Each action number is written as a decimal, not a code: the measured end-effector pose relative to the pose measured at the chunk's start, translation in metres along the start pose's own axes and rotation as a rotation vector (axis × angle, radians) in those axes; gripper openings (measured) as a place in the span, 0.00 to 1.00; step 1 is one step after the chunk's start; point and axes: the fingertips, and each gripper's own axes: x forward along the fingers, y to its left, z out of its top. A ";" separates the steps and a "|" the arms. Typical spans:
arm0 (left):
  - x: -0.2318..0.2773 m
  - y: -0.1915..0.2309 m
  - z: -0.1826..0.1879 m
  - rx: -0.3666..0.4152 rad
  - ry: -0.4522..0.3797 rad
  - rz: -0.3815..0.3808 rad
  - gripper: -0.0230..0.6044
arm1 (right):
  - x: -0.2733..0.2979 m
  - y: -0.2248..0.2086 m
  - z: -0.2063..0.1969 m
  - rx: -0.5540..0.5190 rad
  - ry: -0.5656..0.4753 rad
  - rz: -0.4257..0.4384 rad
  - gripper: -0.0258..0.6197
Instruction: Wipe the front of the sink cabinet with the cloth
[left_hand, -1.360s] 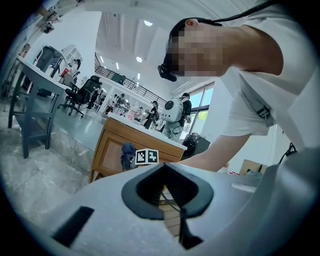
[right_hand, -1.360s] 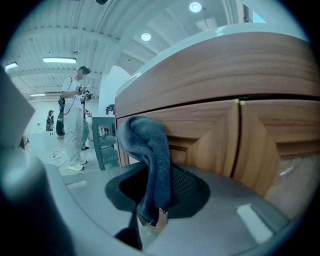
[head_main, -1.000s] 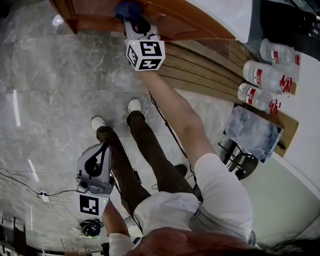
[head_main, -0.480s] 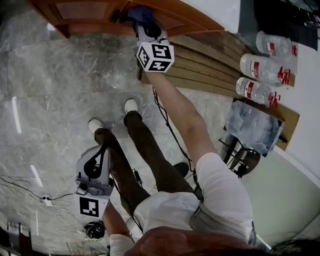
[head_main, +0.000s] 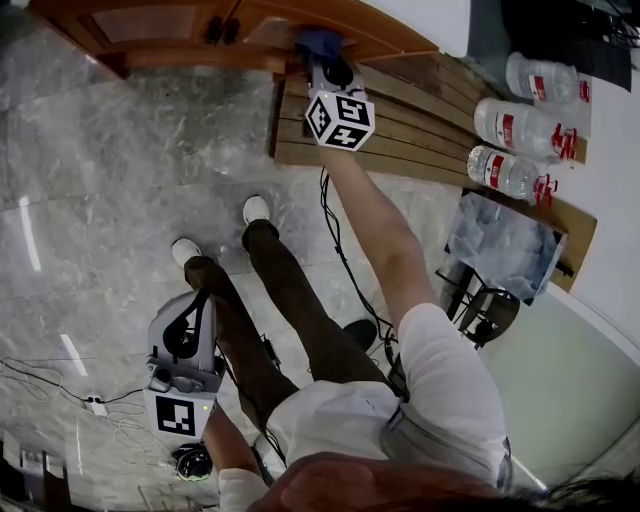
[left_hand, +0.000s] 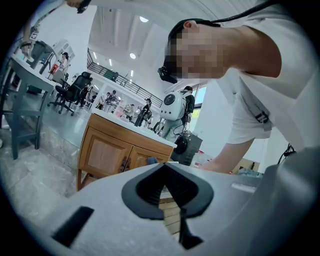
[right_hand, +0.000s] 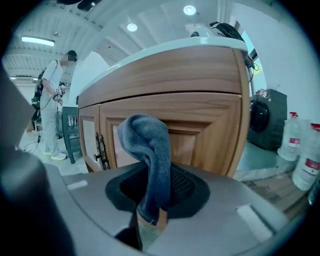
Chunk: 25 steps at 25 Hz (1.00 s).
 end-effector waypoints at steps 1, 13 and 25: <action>0.000 0.000 0.000 -0.001 -0.001 0.000 0.03 | -0.003 -0.010 -0.004 0.010 0.008 -0.019 0.20; 0.003 -0.001 0.001 0.004 0.007 -0.004 0.03 | -0.031 -0.066 -0.016 0.083 0.026 -0.068 0.20; 0.000 -0.004 0.000 0.004 0.001 0.004 0.03 | -0.039 -0.082 -0.018 0.110 0.030 -0.083 0.20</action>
